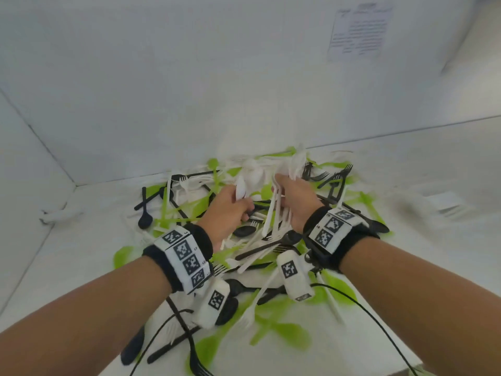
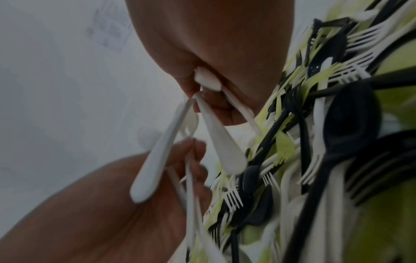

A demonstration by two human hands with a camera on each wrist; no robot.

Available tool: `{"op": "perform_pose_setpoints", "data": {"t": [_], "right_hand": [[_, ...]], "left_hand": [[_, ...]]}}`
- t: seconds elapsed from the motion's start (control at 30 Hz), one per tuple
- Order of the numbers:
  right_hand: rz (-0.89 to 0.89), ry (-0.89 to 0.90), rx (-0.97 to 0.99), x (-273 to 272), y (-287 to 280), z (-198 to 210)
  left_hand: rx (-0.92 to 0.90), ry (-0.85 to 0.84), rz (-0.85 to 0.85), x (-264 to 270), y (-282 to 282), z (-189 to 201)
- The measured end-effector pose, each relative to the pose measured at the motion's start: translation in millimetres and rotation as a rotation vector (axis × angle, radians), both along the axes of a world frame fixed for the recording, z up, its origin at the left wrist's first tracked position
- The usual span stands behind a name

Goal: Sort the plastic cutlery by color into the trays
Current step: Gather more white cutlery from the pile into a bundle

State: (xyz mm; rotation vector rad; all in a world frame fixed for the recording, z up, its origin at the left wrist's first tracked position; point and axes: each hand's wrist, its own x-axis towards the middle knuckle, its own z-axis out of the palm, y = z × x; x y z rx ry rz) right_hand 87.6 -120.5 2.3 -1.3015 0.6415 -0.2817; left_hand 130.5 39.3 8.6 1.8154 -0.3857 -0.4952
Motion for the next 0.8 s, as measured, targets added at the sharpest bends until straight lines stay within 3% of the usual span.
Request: {"op": "perform_pose_setpoints", "data": {"t": [0.13,0.3,0.5,0.63,0.8], "right_hand": [[0.116,-0.090,0.078,-17,-5,-5],[0.069,-0.054,0.086,-32,-45,-11],[0.053,-0.006,0.118,-43,-93,-8],[0.254,-0.040,0.163,-48,-82,-8],[0.218,-0.035,0.127,-50,-76,-11]], "left_hand": [[-0.018,-0.015,-0.014,-19,-35,4],[0.060,-0.120,-0.027,-48,-73,4],[-0.032,0.094,0.164,-72,-95,9],[-0.022,0.106,0.072,-80,-102,13],[0.053,0.120,-0.013,-84,-94,11]]}}
